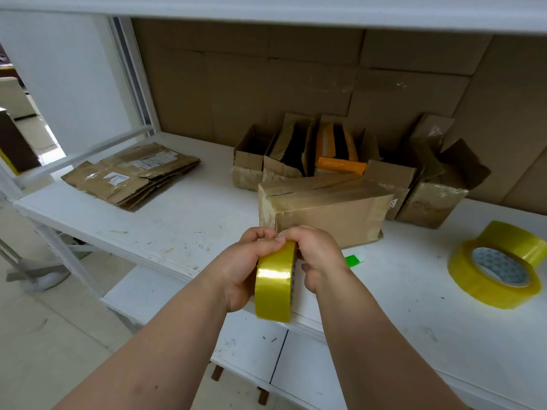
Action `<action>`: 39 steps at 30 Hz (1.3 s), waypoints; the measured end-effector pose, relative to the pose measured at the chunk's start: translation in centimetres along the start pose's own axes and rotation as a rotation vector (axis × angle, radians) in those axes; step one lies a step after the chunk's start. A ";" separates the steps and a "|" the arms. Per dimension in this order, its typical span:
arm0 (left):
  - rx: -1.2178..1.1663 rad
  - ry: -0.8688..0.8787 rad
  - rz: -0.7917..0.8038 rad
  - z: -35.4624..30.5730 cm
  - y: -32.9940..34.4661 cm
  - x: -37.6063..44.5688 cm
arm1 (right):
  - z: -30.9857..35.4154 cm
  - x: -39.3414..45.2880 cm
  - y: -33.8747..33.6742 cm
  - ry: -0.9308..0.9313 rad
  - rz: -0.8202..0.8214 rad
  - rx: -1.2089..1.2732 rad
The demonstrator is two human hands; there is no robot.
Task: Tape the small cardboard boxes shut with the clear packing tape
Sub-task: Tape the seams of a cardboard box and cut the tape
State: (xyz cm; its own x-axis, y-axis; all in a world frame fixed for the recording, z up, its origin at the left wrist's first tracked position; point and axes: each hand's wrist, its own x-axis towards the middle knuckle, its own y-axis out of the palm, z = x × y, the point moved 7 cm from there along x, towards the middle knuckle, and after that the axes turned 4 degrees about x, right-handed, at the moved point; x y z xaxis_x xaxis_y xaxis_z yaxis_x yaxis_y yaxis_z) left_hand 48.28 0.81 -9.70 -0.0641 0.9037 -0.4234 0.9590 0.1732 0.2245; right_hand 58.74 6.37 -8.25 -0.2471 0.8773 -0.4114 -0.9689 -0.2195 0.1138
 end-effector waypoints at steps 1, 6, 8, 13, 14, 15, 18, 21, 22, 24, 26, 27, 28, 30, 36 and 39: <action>0.076 0.015 -0.027 -0.3 -0.1 -0.2 | 0.1 0.0 0.0 -0.009 -0.008 -0.014; 0.667 0.405 -0.600 -4.9 -3.6 -1.8 | -0.1 1.1 -0.5 -0.070 -0.105 -0.073; 0.864 0.638 -0.613 -7.2 -3.1 -1.8 | -0.2 1.3 -0.4 -0.093 -0.124 -0.075; 1.299 0.798 -0.305 -8.2 -0.4 2.4 | -0.2 1.1 -0.4 -0.109 -0.102 -0.018; 1.335 0.764 -0.288 -7.9 -0.8 3.1 | -0.2 1.1 -0.6 -0.107 -0.095 0.000; 1.344 0.743 -0.284 -7.6 -1.3 3.5 | -0.3 1.0 -0.8 -0.110 -0.092 0.017; 1.297 0.770 -0.292 -7.4 -2.2 3.8 | -0.8 1.1 -1.4 -0.114 -0.085 0.123; 1.272 0.793 -0.260 -7.4 -2.1 4.1 | -1.2 1.0 -1.7 -0.080 -0.039 0.240; 1.267 0.800 -0.248 -7.5 -1.9 4.1 | -1.3 1.0 -1.7 -0.068 -0.025 0.251; 1.268 0.829 -0.236 -7.6 -1.6 4.3 | -1.3 0.9 -1.6 -0.059 -0.009 0.240; 1.243 0.835 -0.192 -8.0 -1.5 4.5 | -1.2 1.0 -1.7 -0.059 -0.013 0.211; 1.223 0.815 -0.137 -8.2 -1.4 4.7 | -1.3 1.1 -1.8 -0.053 -0.019 0.197; 1.219 0.780 -0.070 -8.4 -1.3 5.0 | -1.4 1.2 -2.0 -0.044 -0.028 0.192; 1.263 0.729 0.036 -8.8 -1.2 5.3 | -1.7 1.5 -2.2 -0.027 -0.041 0.212; 1.385 0.902 0.022 -9.3 -0.9 5.7 | -2.1 2.0 -1.9 -0.017 -0.056 0.260; 1.403 0.980 0.049 -9.0 -0.7 5.8 | -2.0 2.1 -1.9 -0.030 -0.083 0.232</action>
State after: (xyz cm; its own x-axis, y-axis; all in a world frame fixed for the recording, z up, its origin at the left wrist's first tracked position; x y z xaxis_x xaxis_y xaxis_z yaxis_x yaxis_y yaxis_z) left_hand 44.79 9.45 -4.37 0.3511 0.8741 0.3356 0.4199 0.1733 -0.8909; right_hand 60.08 7.81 -11.19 -0.1628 0.9012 -0.4017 -0.9569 -0.0450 0.2869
